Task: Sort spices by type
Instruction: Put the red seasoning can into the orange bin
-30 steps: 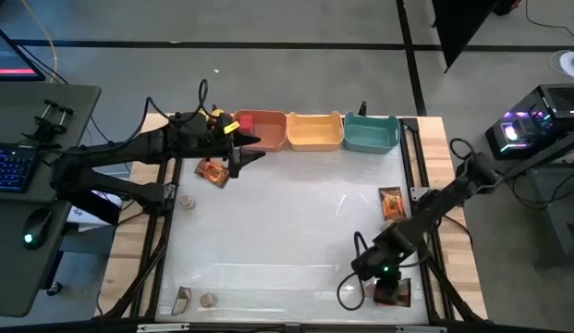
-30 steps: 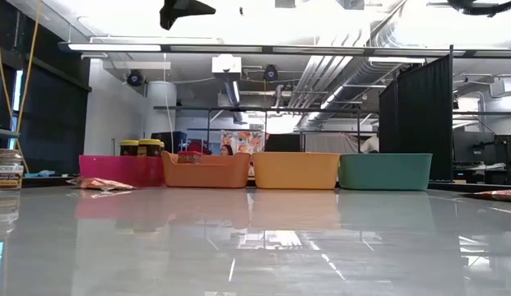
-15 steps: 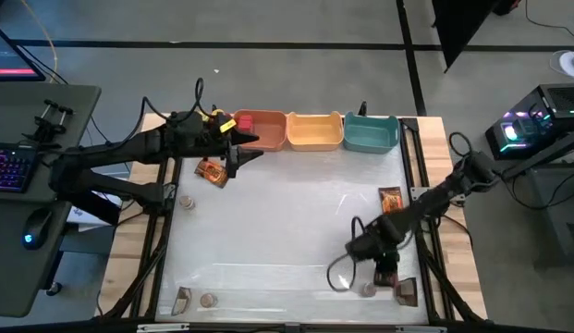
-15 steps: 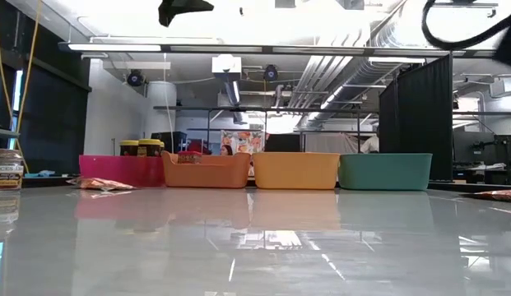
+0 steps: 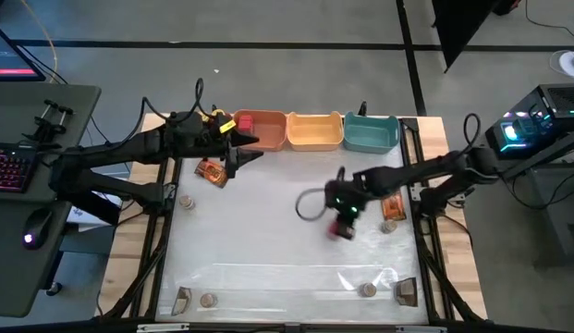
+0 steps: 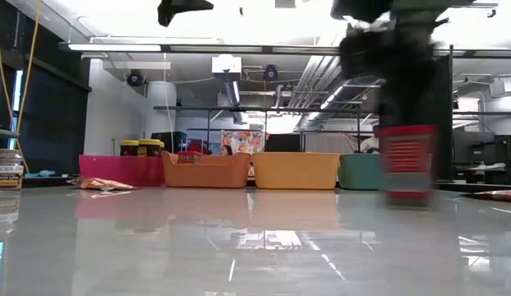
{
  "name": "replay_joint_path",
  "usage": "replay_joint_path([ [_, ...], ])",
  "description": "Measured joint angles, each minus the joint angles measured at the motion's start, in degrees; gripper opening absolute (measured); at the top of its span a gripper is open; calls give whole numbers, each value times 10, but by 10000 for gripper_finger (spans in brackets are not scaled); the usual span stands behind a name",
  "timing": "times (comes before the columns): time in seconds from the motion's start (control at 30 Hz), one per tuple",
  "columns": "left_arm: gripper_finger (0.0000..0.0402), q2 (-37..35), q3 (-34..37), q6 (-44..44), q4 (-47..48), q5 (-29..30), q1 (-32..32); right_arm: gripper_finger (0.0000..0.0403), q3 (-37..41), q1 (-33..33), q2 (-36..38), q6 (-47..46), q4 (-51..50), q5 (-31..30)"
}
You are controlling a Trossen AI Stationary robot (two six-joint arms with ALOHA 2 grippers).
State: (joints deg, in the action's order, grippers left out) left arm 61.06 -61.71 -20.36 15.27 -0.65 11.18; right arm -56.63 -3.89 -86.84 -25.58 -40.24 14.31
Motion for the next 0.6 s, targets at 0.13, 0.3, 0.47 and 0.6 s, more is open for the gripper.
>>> replay_joint_path([
  [0.13,256,-1,0,-19,0,-48,0,0,2,48,-13,2,119,-51],
  [0.3,256,-9,0,-36,0,-73,-3,0,2,100,-76,-9,299,-59],
  [0.47,256,-22,0,-36,-1,-73,-5,0,2,133,-130,-44,488,-4],
  [0.6,256,-31,0,-35,-1,-66,-5,0,2,150,-113,-40,542,31],
])
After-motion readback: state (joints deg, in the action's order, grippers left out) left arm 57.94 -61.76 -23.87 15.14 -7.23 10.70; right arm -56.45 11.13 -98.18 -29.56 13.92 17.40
